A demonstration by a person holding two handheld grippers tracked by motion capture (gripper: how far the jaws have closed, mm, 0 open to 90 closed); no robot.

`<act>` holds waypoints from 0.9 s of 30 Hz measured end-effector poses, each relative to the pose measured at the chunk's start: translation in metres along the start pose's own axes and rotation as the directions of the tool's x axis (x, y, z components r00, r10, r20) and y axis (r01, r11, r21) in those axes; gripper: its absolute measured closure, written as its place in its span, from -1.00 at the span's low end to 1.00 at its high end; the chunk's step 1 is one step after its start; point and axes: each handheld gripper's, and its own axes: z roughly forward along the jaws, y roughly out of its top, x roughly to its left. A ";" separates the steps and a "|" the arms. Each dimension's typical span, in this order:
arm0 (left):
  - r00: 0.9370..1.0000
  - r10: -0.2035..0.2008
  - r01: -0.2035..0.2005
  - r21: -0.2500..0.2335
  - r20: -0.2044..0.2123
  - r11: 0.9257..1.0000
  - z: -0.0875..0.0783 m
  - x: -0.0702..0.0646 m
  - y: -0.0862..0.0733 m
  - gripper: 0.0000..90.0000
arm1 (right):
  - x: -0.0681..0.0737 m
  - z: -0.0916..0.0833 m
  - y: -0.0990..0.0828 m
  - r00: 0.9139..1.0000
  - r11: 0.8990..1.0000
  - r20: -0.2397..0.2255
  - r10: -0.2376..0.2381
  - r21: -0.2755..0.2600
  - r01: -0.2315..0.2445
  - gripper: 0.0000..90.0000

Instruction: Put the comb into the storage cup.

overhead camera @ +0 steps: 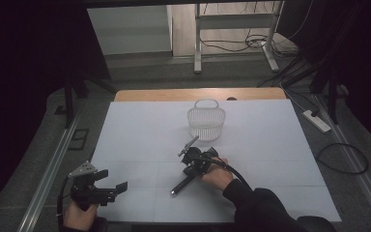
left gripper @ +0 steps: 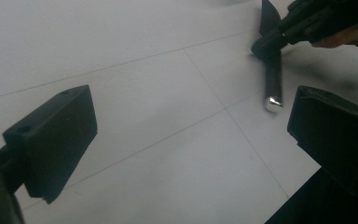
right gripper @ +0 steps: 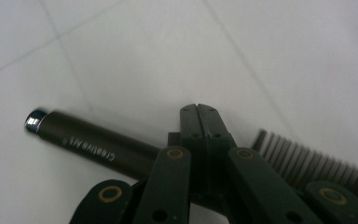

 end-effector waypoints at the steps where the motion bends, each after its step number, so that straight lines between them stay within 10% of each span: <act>1: 1.000 0.000 0.000 0.000 -0.001 1.000 0.000 0.000 0.000 -0.95 | 0.001 -0.002 -0.004 1.000 1.000 -0.002 0.000 0.002 0.000 0.99; 27: 1.000 0.001 -0.001 0.002 -0.003 1.000 0.000 0.000 0.000 -0.95 | 0.017 -0.040 -0.073 0.999 0.999 -0.047 0.003 0.044 -0.001 0.99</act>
